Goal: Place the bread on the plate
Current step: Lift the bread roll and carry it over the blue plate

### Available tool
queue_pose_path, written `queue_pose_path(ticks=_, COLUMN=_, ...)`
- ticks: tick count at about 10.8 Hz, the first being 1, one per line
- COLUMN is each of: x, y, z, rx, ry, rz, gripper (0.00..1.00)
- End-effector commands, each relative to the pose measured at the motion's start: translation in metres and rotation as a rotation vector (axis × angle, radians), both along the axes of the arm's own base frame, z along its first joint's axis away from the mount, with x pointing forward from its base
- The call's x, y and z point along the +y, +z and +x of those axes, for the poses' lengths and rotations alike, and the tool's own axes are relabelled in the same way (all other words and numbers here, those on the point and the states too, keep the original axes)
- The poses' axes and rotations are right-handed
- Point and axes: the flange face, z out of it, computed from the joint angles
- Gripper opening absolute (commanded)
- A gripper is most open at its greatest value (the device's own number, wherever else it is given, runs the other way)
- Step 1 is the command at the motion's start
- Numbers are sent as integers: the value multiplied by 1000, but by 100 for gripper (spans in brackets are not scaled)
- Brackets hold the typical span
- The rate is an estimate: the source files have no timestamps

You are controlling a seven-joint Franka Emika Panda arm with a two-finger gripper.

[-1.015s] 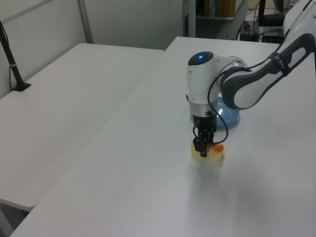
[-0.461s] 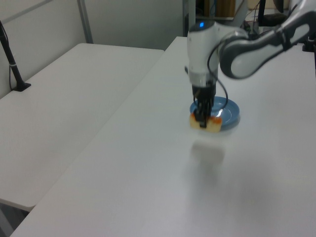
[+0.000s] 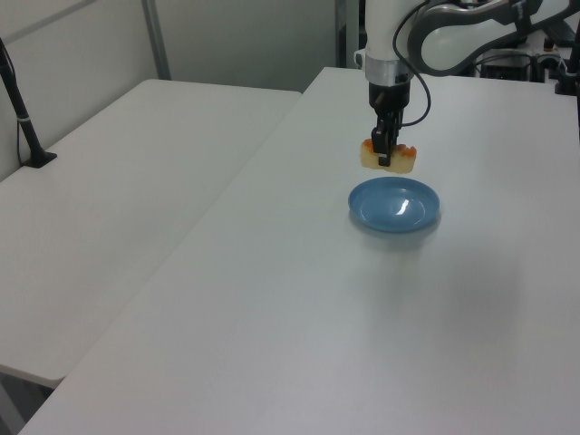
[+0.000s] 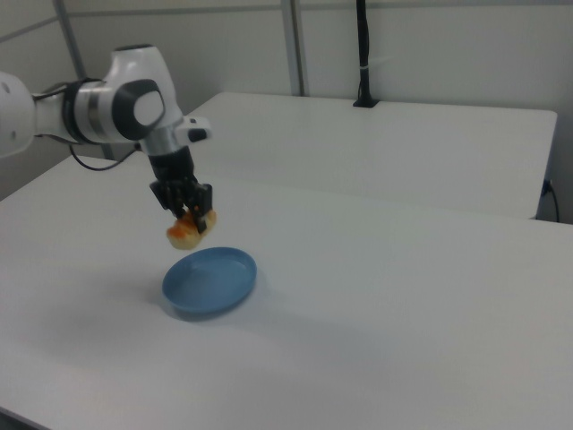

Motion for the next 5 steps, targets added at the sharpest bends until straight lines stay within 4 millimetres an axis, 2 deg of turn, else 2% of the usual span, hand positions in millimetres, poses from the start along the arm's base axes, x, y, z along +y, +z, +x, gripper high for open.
queue_pose_path(ticks=1, x=-23, y=-44, z=7, rx=55, ry=-4, rz=-12, gripper=45)
queue_pose_path(ticks=5, x=-25, y=-90, z=13, rx=66, ry=-16, rz=-3, gripper=45)
